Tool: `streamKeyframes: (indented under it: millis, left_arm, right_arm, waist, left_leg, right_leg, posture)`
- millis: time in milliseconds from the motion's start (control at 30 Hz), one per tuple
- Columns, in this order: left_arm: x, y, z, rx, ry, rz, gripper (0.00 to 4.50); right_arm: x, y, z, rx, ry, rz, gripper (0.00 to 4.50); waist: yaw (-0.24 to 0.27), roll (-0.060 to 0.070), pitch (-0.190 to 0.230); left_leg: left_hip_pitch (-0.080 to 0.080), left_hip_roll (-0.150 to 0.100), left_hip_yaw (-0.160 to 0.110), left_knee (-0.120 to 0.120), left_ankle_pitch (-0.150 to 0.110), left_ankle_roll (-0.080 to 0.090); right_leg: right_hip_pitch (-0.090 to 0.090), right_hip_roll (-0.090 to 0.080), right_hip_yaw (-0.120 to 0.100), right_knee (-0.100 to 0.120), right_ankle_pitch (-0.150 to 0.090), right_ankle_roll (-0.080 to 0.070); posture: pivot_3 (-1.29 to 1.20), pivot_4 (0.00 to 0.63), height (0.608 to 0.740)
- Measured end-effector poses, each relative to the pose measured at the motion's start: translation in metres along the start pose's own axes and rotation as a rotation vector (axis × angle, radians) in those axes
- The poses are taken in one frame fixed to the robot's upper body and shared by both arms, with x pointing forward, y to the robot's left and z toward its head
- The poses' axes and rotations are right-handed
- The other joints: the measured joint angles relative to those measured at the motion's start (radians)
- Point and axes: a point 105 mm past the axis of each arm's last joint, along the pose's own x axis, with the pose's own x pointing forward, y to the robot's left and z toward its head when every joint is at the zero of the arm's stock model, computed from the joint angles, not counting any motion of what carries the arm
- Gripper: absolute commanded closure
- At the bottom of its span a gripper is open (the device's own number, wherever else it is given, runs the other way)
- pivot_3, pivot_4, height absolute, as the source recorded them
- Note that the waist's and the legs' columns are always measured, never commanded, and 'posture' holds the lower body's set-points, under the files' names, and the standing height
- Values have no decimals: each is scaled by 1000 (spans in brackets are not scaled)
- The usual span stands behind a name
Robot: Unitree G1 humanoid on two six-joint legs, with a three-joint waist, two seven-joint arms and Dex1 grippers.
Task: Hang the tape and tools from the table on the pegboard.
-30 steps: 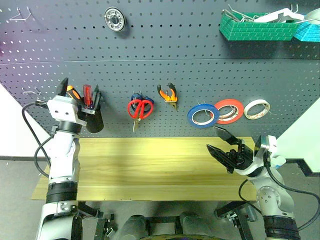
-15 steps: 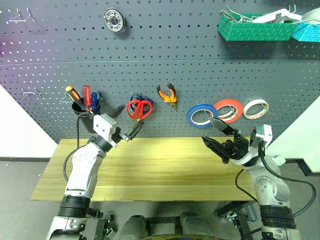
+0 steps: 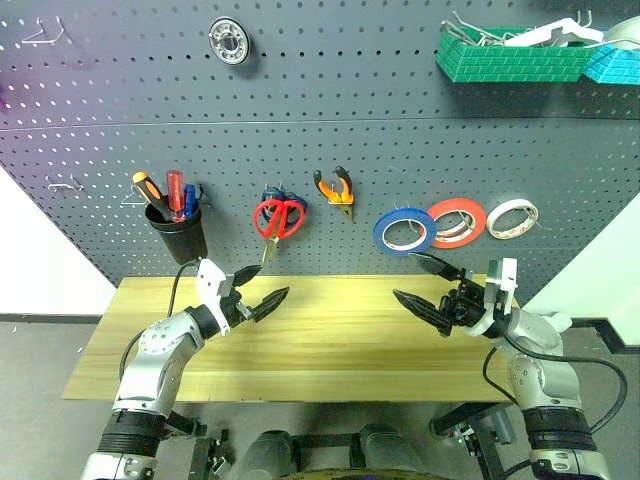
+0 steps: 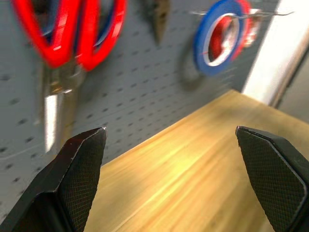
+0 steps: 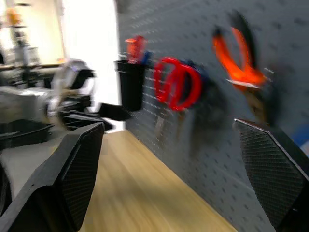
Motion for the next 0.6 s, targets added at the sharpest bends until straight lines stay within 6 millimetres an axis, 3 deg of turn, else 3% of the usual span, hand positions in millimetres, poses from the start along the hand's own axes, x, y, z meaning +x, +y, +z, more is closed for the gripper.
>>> streamKeyframes:
  millis: [200,333,433,600]
  left_arm:
    - [-10,-7,-32,-36,11,131,16]
    - [-16,-7,-41,-21,7,188,16]
    - [-25,6,-40,-1,-9,273,16]
    - [-39,19,-44,19,-23,406,16]
  right_arm:
    - [-4,-7,-43,148,12,-310,0]
    - [-10,-10,-54,62,62,-468,0]
    - [-16,-13,-63,53,96,-579,0]
    - [-30,-19,-60,-16,133,-755,0]
  waist:
    - [5,1,-1]
    - [6,1,-1]
    - [5,1,-1]
    - [5,2,-2]
  left_leg:
    - [-2,0,0,-1,0,0]
    - [-1,0,0,0,0,0]
    - [-1,0,0,0,0,0]
    - [-1,0,1,0,0,0]
  right_leg:
    - [-2,0,1,0,0,0]
    - [-1,0,1,0,0,0]
    - [-1,0,1,0,0,0]
    - [-2,0,1,0,-1,1]
  posture:
    - [-49,0,734]
    - [-41,0,734]
    - [-38,0,734]
    - [-36,0,734]
